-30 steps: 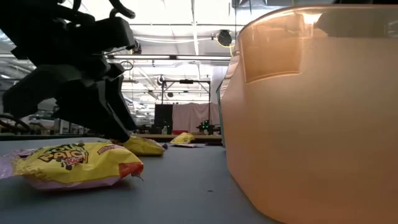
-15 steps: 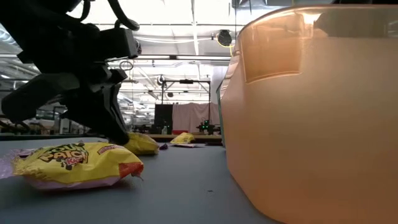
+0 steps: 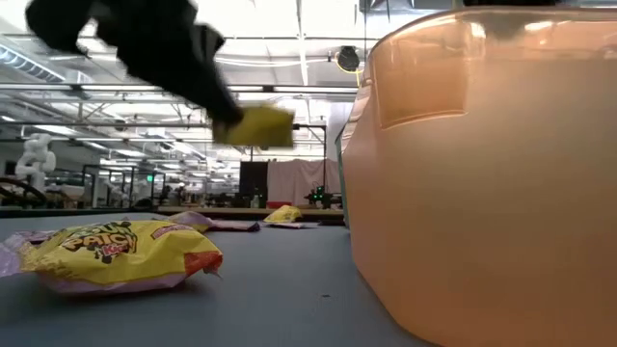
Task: Sort candy
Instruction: Put the yellow candy pack into the green bin
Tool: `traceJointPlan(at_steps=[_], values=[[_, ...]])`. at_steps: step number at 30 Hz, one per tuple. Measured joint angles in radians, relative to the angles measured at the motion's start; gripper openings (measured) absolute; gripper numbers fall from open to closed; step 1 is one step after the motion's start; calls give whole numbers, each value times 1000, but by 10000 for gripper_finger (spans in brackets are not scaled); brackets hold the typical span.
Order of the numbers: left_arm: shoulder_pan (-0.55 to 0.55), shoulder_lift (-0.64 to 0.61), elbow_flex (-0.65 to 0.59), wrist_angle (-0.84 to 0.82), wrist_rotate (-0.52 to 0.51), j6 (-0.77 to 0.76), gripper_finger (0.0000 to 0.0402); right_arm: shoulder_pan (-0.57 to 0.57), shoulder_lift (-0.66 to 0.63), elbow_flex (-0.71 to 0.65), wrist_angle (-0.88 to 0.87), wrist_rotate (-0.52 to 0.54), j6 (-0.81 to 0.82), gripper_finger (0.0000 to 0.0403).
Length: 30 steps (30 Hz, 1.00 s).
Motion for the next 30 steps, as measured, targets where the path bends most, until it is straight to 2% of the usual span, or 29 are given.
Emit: traceJointPlan(at_steps=[4, 6, 11, 15, 18, 26, 30], values=[[0, -27, 61, 8, 1, 35, 7, 0, 33, 1, 207, 162, -224, 191], [0, -37, 87, 6, 17, 35, 7, 0, 55, 1, 303, 205, -330, 194], [0, -42, 135, 7, 92, 64, 8, -11, 105, 0, 409, 324, -548, 216], [-2, -41, 141, 34, 138, 117, 8, -38, 126, 0, 460, 324, -618, 227], [-2, -41, 141, 39, 139, 119, 8, -56, 129, 0, 461, 317, -622, 218], [-2, -41, 141, 41, 139, 120, 8, -109, 129, 0, 508, 162, -583, 147], [-3, -41, 141, 45, 139, 116, 8, -122, 129, 0, 507, 149, -566, 109]])
